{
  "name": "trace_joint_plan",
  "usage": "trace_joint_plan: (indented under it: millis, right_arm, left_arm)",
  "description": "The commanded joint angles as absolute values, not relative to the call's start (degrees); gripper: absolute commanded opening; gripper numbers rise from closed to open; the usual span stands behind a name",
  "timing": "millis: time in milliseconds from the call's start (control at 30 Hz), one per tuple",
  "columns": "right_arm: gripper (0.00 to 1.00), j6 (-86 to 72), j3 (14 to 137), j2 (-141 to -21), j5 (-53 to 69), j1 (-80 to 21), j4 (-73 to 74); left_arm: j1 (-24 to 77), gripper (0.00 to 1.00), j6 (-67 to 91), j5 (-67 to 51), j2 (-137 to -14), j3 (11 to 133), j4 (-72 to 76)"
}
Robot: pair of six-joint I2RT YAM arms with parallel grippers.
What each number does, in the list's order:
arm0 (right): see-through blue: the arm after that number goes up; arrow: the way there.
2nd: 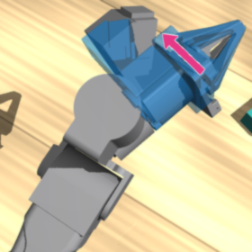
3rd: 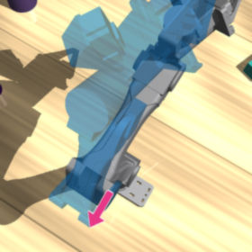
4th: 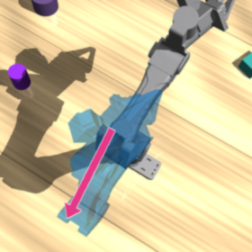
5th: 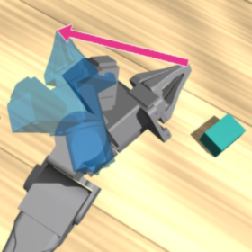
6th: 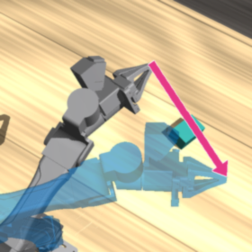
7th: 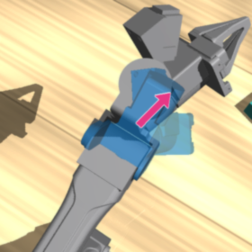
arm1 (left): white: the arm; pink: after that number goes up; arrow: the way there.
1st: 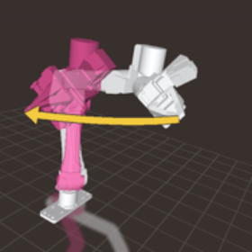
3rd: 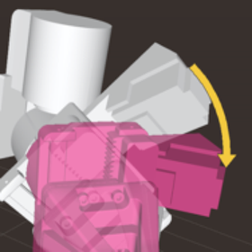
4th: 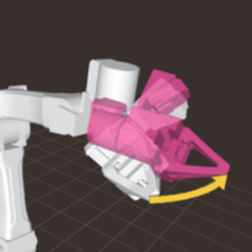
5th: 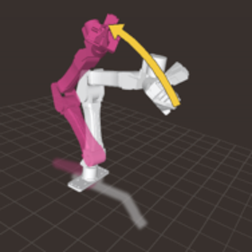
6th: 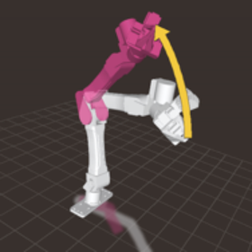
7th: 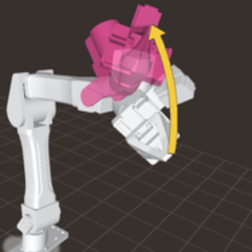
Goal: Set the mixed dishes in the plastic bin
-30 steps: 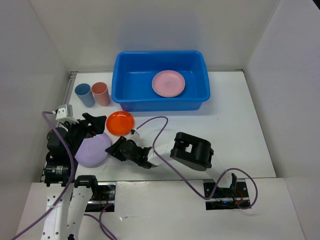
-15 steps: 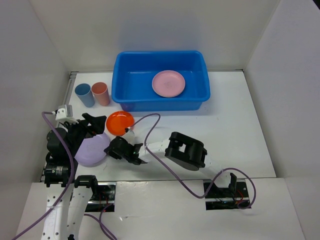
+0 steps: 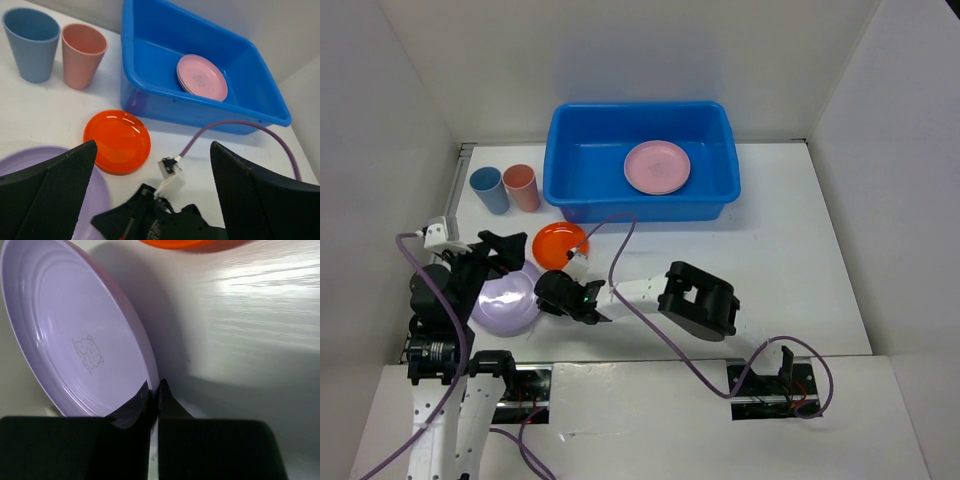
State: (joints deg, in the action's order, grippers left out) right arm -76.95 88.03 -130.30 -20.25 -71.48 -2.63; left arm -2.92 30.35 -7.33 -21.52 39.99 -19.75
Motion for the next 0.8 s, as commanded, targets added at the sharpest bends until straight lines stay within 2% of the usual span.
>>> trace_joint_plan:
  millis: [0, 267, 400, 600, 767]
  right_arm:
    - [0.0, -71.5, 86.1, -120.7, -25.8, -71.0, 5.6]
    - [0.0, -65.7, 76.7, -105.1, -23.8, -66.4, 6.2]
    - [0.0, -58.6, 80.1, -97.9, -26.0, -61.9, 12.1]
    - [0.0, -52.0, 81.2, -90.0, -22.2, -44.3, 14.3]
    - [0.0, -48.8, 87.3, -93.2, -17.5, -29.0, 16.1]
  left_arm:
    - [-3.3, 1.0, 31.1, -2.5, -16.2, 41.6, -18.9]
    - [-3.3, 1.0, 31.7, -0.6, -12.6, 41.6, -18.9]
    - [-3.3, 1.0, 31.7, 0.0, -12.6, 42.1, -19.4]
    - [-3.3, 1.0, 33.0, 4.0, -11.5, 43.2, -21.4]
    - [-3.3, 1.0, 33.0, 3.3, -11.5, 43.2, -20.8]
